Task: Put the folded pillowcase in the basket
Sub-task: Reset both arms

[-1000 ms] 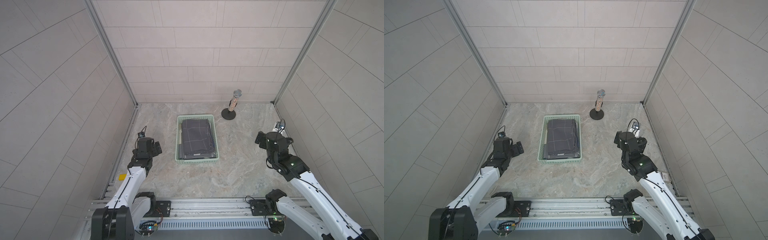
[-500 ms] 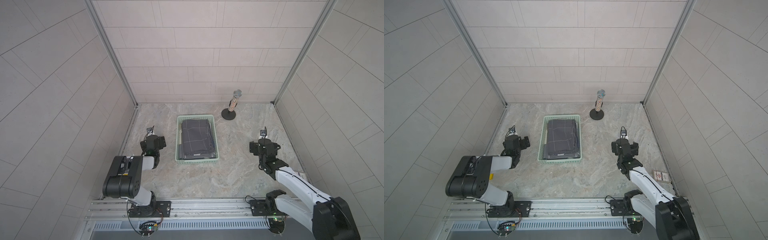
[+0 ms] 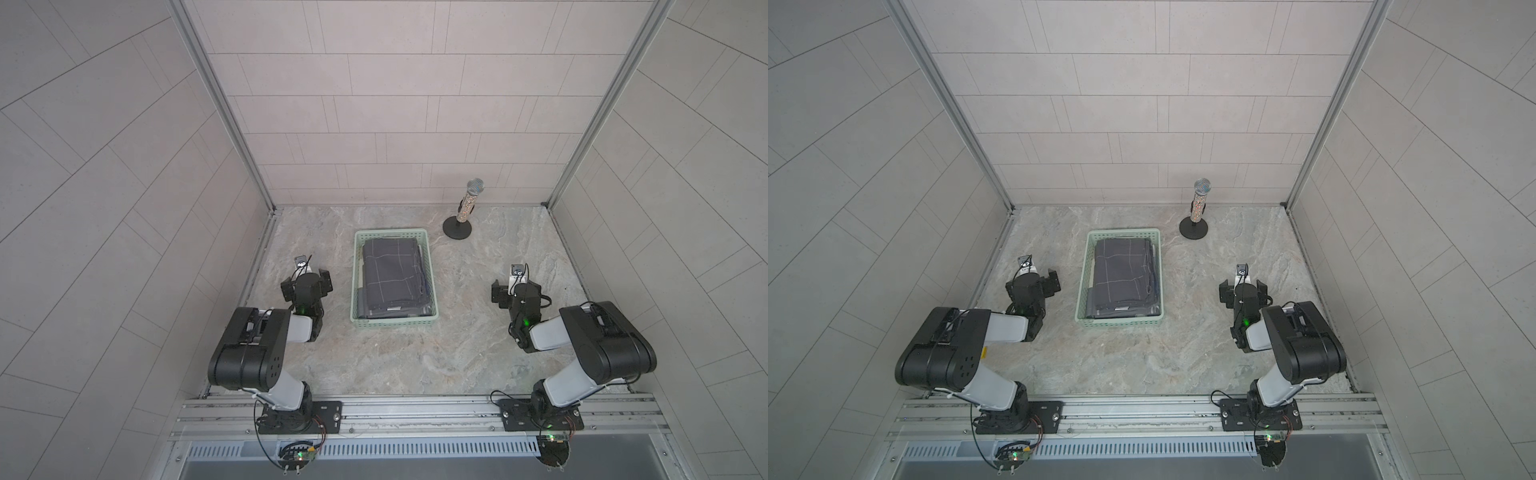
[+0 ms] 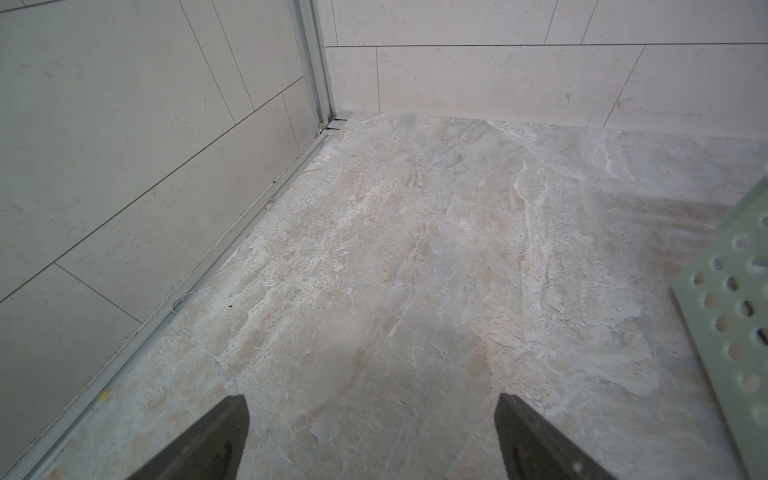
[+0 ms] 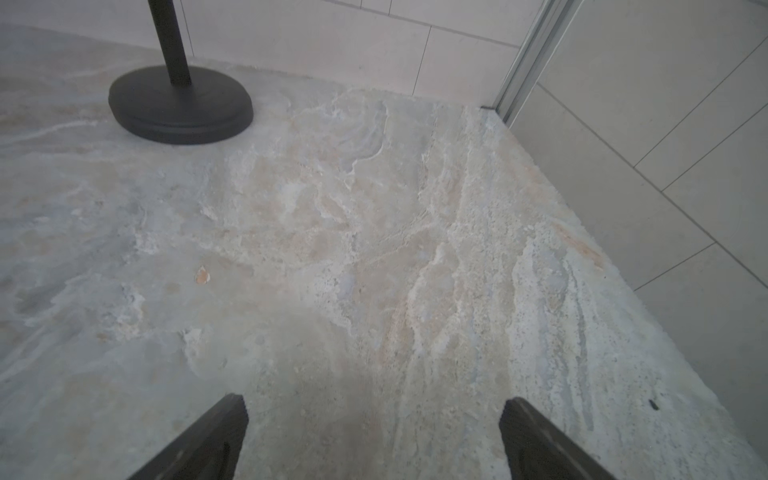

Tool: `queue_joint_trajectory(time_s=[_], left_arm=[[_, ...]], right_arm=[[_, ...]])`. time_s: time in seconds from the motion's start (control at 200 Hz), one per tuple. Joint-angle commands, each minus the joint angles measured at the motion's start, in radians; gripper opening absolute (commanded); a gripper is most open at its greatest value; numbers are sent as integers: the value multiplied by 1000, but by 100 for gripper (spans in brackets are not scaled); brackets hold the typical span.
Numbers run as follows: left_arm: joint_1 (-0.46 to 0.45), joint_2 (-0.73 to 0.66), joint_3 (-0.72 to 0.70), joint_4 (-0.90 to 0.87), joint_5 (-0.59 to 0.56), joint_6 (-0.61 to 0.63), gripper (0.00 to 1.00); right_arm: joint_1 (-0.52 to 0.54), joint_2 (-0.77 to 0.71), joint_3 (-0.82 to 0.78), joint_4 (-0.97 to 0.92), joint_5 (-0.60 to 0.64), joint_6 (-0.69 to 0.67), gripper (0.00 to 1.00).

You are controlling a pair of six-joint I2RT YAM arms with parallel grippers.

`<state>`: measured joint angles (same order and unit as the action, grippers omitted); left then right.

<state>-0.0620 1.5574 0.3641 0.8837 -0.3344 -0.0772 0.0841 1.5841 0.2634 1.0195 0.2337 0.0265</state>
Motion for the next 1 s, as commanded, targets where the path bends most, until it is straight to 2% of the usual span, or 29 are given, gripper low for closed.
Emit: queue_joint_trajectory(time_s=[0.0, 0.075, 0.145, 0.265, 0.35, 0.505, 0.705, 0.996], left_arm=[[1, -16, -10, 39, 32, 22, 100], [1, -19, -13, 44, 112, 59, 100], [-9, -17, -7, 35, 194, 109, 100], [-18, -20, -11, 41, 170, 110, 100], [-19, -20, -10, 41, 167, 109, 100], [-20, -14, -7, 43, 127, 96, 100], [-67, -10, -6, 47, 8, 101, 100], [-68, -9, -7, 50, 5, 102, 100]], right_arm=[[3, -53, 65, -61, 46, 10, 100], [-5, 12, 69, 50, 67, 17, 100], [-3, -29, 84, -55, 71, 31, 100], [-2, 8, 65, 50, 74, 15, 100], [-2, -16, 81, -27, 73, 28, 100], [-3, -8, 79, -5, 69, 27, 100], [-7, -7, 83, -16, 58, 29, 100], [-10, -9, 86, -23, 49, 30, 100]])
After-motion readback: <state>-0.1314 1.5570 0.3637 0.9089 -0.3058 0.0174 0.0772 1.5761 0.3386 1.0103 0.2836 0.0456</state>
